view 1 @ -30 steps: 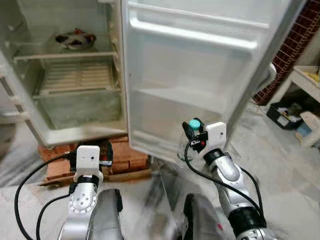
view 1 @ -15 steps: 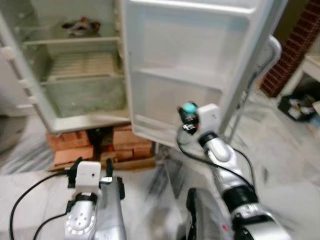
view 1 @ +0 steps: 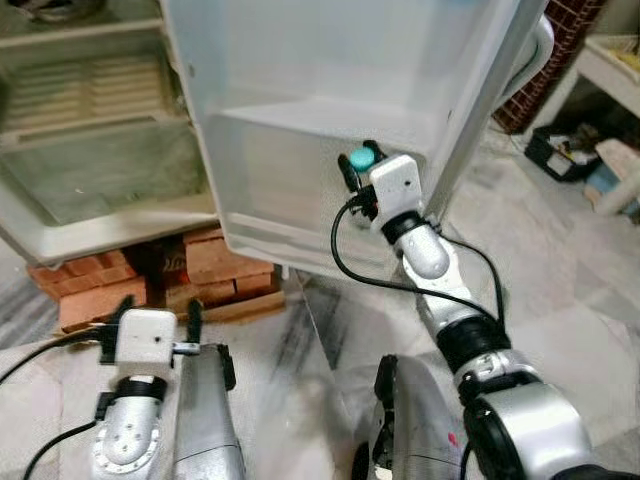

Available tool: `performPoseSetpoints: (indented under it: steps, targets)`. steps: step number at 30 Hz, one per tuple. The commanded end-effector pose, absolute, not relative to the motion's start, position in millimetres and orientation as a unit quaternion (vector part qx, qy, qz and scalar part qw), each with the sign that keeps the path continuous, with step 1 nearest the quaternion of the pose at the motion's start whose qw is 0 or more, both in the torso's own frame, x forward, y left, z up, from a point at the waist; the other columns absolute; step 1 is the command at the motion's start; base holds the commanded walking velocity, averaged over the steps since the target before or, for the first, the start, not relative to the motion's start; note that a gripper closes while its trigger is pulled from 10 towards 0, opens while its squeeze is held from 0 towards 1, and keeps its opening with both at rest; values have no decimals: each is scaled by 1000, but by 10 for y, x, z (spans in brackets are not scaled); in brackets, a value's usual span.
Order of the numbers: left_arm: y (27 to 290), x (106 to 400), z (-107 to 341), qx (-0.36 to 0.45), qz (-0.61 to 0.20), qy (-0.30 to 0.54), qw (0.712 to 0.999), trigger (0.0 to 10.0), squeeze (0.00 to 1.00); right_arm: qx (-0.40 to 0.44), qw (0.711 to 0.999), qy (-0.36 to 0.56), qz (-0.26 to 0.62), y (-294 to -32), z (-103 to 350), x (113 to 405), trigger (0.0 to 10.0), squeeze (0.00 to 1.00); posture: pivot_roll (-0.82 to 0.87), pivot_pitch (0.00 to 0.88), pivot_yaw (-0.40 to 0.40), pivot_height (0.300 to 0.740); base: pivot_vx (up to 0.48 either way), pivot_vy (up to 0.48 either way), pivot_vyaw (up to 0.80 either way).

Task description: Restocking fridge

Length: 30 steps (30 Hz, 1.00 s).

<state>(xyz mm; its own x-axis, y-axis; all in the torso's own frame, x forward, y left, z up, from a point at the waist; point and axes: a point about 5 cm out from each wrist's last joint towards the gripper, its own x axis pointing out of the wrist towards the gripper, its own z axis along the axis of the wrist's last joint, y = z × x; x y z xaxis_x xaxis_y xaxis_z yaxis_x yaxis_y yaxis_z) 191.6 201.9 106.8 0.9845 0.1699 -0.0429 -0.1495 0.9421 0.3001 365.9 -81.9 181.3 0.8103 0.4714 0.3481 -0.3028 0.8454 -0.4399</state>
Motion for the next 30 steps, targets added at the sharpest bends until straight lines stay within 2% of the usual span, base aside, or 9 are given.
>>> performPoseSetpoints:
  steps: [1,2,5,9,13,21,22,23,30]
  targets:
    - [2038,1828,1081,152,80,49,984,10000,0,-207,923,-243,214,-785,1814,3652,10000,0,193,297,-82,505,0,0,0]
    - [2049,1736,1062,155,78,62,983,10000,0,-210,926,-227,215,-749,1773,3675,10000,0,213,325,-86,505,0,0,0]
    - [2054,1651,1053,157,79,74,982,10000,0,-201,934,-207,211,-734,1720,3695,10000,0,221,332,-88,505,0,0,0]
    - [2013,1573,1069,149,83,87,981,10000,0,-148,961,-124,195,-761,1443,3686,10000,0,241,338,-90,505,0,0,0]
    - [1974,1592,1076,144,74,91,983,10000,0,-152,969,-87,176,-817,1285,3667,10000,0,232,337,-89,505,0,0,0]
    - [1996,1675,1038,138,81,95,983,10000,0,-129,976,-73,157,-988,1299,3716,10000,0,219,301,-99,505,0,0,0]
    - [1992,1695,1026,135,83,96,983,10000,0,-133,977,-74,150,-1035,1321,3736,10000,686,217,287,-100,505,0,0,0]
    - [1985,1707,1022,134,83,96,983,10000,0,-134,977,-74,146,-1060,1336,3747,10000,1000,216,281,-101,505,0,0,0]
    - [1975,1780,977,129,81,96,984,10000,0,-166,978,-71,105,-1233,1388,3801,10000,1000,212,248,-97,505,0,0,0]
